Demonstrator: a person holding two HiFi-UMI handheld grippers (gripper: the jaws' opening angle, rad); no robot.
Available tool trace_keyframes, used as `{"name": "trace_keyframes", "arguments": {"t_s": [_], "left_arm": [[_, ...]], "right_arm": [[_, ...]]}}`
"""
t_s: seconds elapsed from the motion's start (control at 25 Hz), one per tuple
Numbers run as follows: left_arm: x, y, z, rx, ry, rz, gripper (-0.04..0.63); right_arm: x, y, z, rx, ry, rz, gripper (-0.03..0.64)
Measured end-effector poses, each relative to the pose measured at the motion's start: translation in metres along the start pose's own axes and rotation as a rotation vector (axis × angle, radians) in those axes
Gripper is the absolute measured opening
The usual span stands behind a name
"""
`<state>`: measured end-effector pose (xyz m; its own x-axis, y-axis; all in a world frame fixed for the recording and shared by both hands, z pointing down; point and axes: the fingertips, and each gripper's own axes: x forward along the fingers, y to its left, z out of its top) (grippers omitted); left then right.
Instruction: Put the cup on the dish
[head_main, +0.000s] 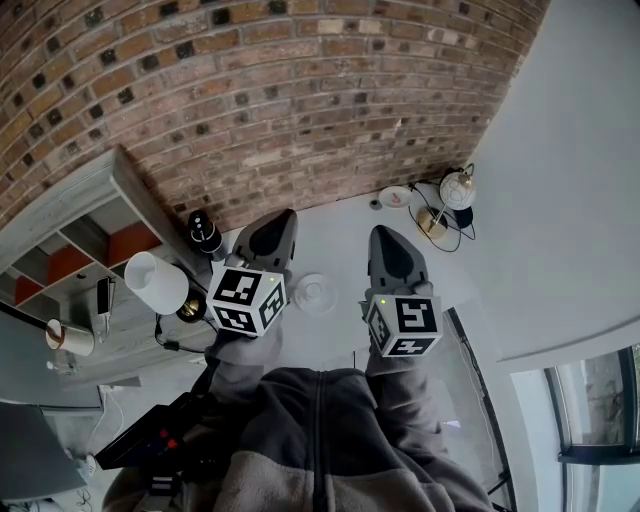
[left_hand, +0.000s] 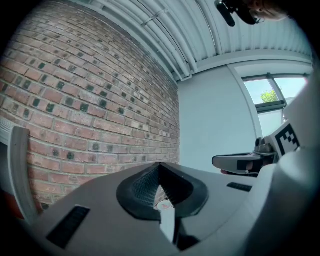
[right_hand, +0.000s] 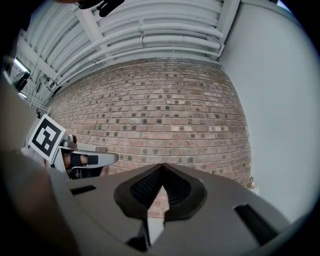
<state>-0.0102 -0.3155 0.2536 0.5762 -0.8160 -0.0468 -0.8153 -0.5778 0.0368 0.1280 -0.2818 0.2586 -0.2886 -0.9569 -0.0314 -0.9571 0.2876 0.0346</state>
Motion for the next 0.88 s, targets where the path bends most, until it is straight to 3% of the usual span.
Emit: {"name": "trace_keyframes", "arguments": {"t_s": [0.88], "left_arm": [[-0.004,-0.002,-0.006,-0.026,0.014,-0.051,0.005]], "right_arm": [[-0.002,0.015,-0.002,-0.024,0.016,0.004,0.000]]}}
